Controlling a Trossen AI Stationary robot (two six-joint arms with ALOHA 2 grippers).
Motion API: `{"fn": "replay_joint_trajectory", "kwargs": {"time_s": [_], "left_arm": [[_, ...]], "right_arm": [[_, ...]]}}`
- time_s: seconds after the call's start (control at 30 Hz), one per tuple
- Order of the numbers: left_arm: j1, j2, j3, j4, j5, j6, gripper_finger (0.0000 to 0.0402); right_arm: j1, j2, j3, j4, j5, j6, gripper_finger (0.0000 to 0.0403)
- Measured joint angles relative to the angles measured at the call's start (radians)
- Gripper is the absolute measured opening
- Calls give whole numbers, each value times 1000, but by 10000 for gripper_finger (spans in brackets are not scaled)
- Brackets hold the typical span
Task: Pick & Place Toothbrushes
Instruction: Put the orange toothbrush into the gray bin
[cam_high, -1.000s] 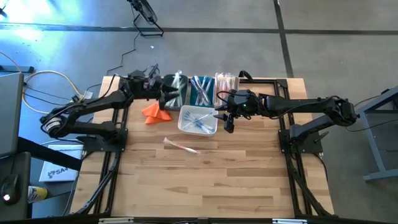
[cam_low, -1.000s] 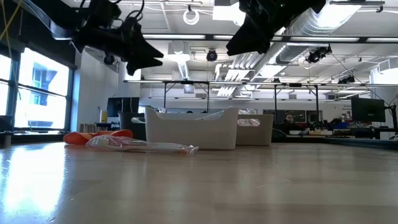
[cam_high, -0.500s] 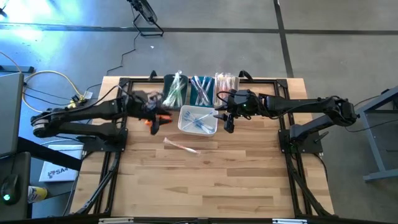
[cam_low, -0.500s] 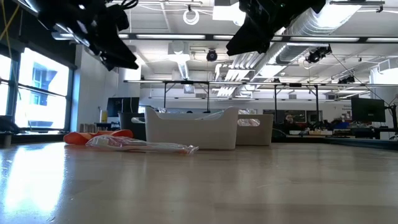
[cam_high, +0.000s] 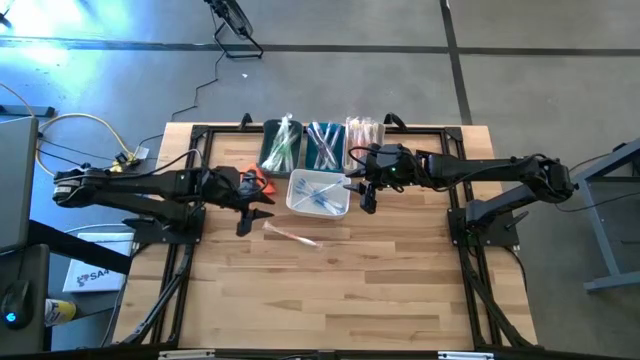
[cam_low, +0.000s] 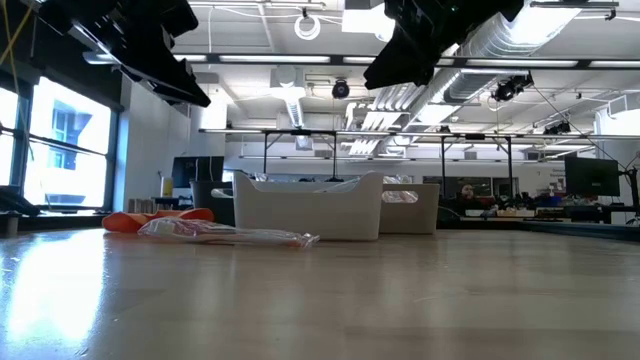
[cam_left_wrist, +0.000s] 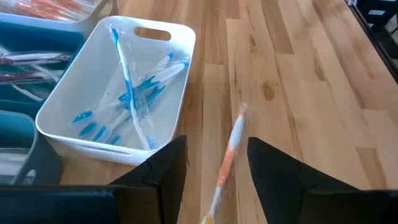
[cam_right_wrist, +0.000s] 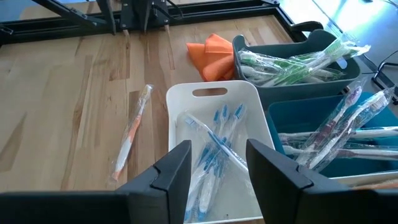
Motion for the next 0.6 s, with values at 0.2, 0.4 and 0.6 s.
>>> {"fn": "replay_joint_trajectory", "kwargs": {"time_s": [0.2,0.4,0.6], "left_arm": [[2,0,0,13,-3,0,166],[2,19,0,3,5,45,166],[2,100,-1,-8,30,52,166]], "right_arm": [[0,0,0,0,0,32,146],[0,0,0,0,0,42,146],[0,0,0,0,0,39,146]]}}
